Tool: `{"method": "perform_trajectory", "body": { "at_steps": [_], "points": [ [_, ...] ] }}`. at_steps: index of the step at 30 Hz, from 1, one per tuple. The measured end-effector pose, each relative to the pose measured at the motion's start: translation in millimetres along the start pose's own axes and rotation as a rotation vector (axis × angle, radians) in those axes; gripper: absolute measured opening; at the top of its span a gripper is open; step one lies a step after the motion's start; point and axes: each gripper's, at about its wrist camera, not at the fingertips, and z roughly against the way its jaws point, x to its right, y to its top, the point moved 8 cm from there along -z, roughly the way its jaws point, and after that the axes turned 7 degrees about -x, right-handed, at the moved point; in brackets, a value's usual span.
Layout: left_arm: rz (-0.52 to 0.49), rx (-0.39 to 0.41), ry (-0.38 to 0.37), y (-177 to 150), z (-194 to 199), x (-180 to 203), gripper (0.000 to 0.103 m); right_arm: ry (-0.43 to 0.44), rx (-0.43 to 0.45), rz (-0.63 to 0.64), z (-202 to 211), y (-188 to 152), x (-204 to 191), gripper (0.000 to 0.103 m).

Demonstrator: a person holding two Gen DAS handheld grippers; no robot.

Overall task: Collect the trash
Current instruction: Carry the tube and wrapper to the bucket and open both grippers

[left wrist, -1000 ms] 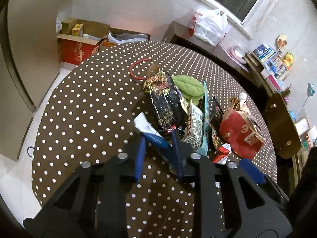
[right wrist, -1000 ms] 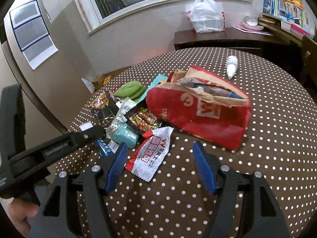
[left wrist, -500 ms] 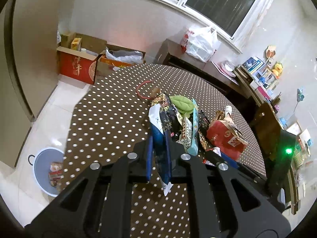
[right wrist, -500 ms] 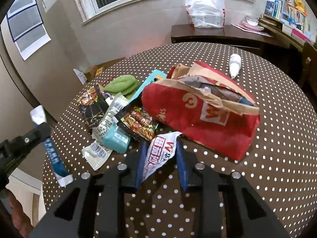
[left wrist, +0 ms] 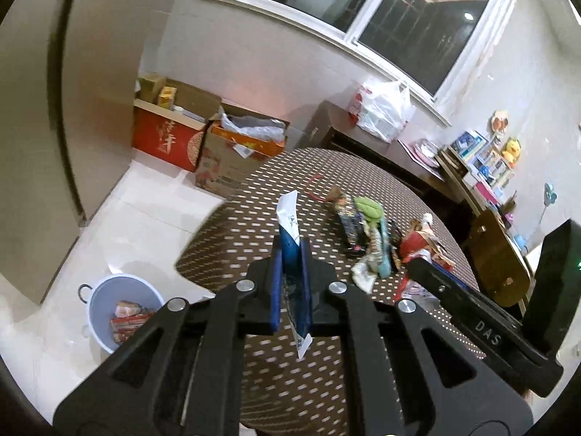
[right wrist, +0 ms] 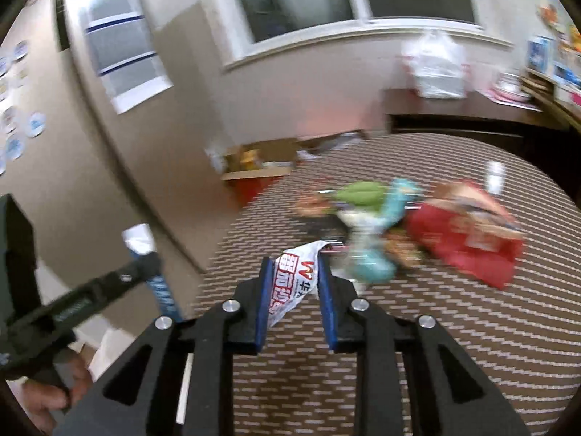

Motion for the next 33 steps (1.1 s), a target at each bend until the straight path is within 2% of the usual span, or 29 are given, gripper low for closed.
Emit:
{"method": "perform_trajectory", "body": {
  "at_steps": [4, 9, 12, 19, 23, 25, 26, 27, 28, 33],
  "points": [
    [0.045, 0.023, 0.041, -1, 21, -42, 0.009, 0.099, -0.043, 0.077, -22, -3, -67, 0.024],
    [0.109, 0.043, 0.111, -2, 42, -98, 0.009, 0.18, -0.096, 0.17, -51, -13, -138, 0.024],
    [0.146, 0.042, 0.155, -6, 46, -129, 0.009, 0.205, -0.126, 0.204, -71, -18, -167, 0.024],
    [0.204, 0.009, 0.222, -5, 34, -183, 0.009, 0.218, -0.149, 0.247, -111, -22, -205, 0.024],
    [0.255, -0.022, 0.21, 0, 16, -203, 0.011, 0.205, -0.14, 0.244, -122, -21, -206, 0.024],
    [0.286, -0.053, 0.219, -1, 6, -211, 0.015, 0.197, -0.141, 0.241, -128, -23, -207, 0.024],
    [0.295, -0.066, 0.218, -1, 2, -213, 0.026, 0.193, -0.144, 0.239, -130, -24, -206, 0.024],
    [0.308, -0.073, 0.225, -2, -1, -217, 0.047, 0.19, -0.15, 0.237, -134, -25, -206, 0.024],
    [0.32, -0.07, 0.234, -3, -2, -221, 0.053, 0.188, -0.154, 0.235, -136, -25, -205, 0.024],
    [0.324, -0.079, 0.24, -10, -4, -227, 0.053, 0.181, -0.174, 0.237, -146, -30, -207, 0.024]
  ]
}}
